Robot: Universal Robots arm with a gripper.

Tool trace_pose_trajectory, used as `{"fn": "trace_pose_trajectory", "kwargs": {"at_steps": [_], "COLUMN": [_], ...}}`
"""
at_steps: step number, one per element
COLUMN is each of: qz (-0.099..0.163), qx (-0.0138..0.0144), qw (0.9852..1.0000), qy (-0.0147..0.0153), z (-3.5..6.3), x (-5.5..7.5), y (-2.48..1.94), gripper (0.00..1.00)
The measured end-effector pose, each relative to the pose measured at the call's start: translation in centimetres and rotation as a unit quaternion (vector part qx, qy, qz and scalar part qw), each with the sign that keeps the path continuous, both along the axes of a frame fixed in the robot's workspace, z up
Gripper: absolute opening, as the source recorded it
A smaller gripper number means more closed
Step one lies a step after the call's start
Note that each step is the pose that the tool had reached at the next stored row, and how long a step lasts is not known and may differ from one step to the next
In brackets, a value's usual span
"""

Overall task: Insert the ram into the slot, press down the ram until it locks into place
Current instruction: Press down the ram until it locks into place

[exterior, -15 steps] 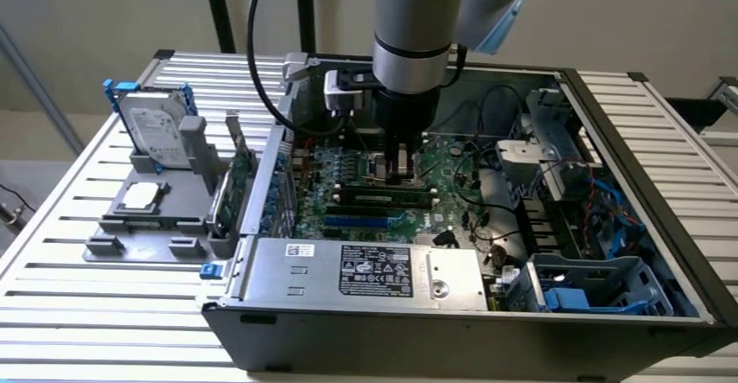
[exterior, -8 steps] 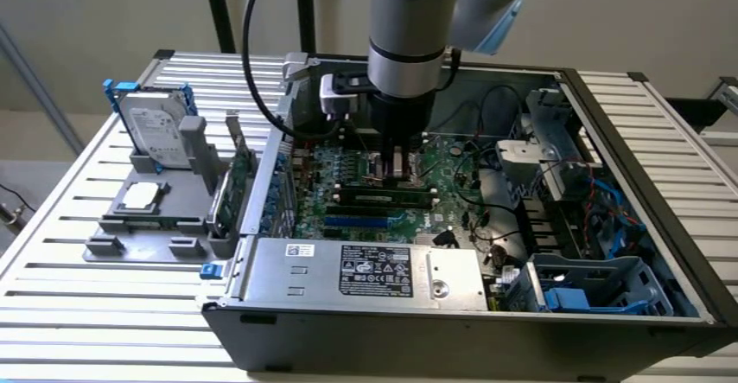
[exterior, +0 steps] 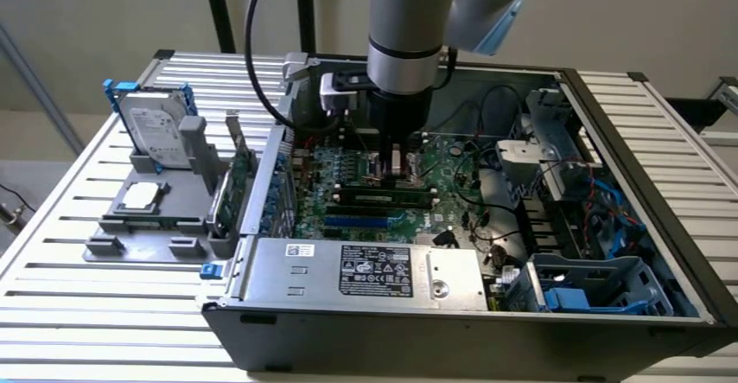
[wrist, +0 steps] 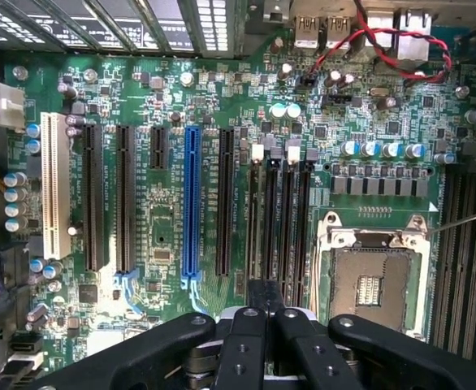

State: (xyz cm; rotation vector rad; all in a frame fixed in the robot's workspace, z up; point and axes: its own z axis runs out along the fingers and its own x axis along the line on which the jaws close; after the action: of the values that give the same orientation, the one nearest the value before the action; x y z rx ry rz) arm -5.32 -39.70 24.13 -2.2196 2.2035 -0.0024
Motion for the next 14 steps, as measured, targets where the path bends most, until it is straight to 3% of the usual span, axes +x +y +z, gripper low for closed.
{"fn": "trace_pose_trajectory", "kwargs": {"at_steps": [3, 5, 7, 14], "qz": [0.0, 0.0, 0.0, 0.001], "qx": [-0.0171, -0.0239, -0.0262, -0.0263], "qw": [0.9998, 0.9997, 0.9996, 0.9995], "qy": [0.0043, 0.0061, 0.0078, 0.0161], "z": [-0.04, -0.12, -0.2, -0.28], "x": [0.05, 0.14, 0.3, 0.92], "y": [0.29, 0.45, 0.59, 0.74], "gripper": [0.11, 0.11, 0.11, 0.11]}}
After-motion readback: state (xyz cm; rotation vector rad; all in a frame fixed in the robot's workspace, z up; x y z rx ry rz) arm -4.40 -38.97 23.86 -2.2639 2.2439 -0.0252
